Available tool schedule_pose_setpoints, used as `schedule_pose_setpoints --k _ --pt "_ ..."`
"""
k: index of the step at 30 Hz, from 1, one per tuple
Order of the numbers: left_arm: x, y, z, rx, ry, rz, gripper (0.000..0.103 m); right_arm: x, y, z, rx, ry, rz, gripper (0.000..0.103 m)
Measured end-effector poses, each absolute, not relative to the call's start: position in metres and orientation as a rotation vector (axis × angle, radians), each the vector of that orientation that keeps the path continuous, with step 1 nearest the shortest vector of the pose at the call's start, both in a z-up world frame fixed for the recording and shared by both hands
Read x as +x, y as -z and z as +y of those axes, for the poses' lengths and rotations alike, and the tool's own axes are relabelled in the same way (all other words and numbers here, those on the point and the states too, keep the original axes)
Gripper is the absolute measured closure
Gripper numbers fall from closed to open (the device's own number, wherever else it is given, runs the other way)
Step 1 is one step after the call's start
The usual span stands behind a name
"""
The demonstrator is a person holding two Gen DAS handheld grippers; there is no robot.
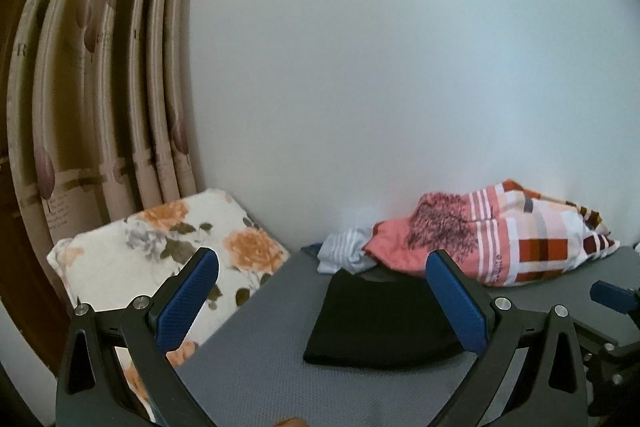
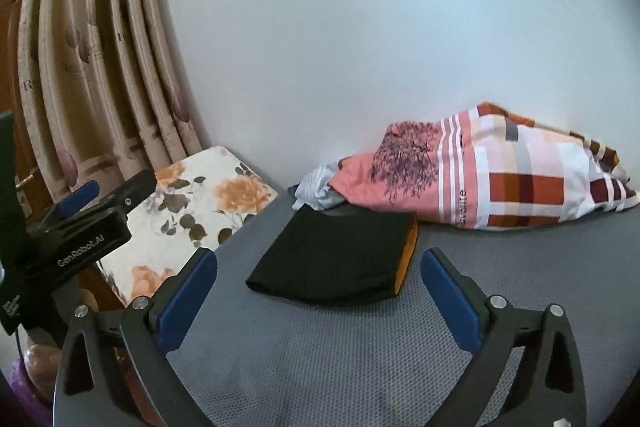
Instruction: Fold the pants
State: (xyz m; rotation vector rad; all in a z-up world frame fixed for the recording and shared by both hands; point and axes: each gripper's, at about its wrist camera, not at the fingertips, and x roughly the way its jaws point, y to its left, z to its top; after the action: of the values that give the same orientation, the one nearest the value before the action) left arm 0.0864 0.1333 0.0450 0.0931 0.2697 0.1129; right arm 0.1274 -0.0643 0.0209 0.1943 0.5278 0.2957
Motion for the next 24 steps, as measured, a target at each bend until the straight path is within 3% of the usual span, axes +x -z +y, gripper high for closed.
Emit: schedule_pose_setpoints --k 24 --pt "0.086 -0.031 0.128 0.083 -0.037 0.342 0.0 0.118 -0.014 -0.059 0.195 -0.279 0.561 0.0"
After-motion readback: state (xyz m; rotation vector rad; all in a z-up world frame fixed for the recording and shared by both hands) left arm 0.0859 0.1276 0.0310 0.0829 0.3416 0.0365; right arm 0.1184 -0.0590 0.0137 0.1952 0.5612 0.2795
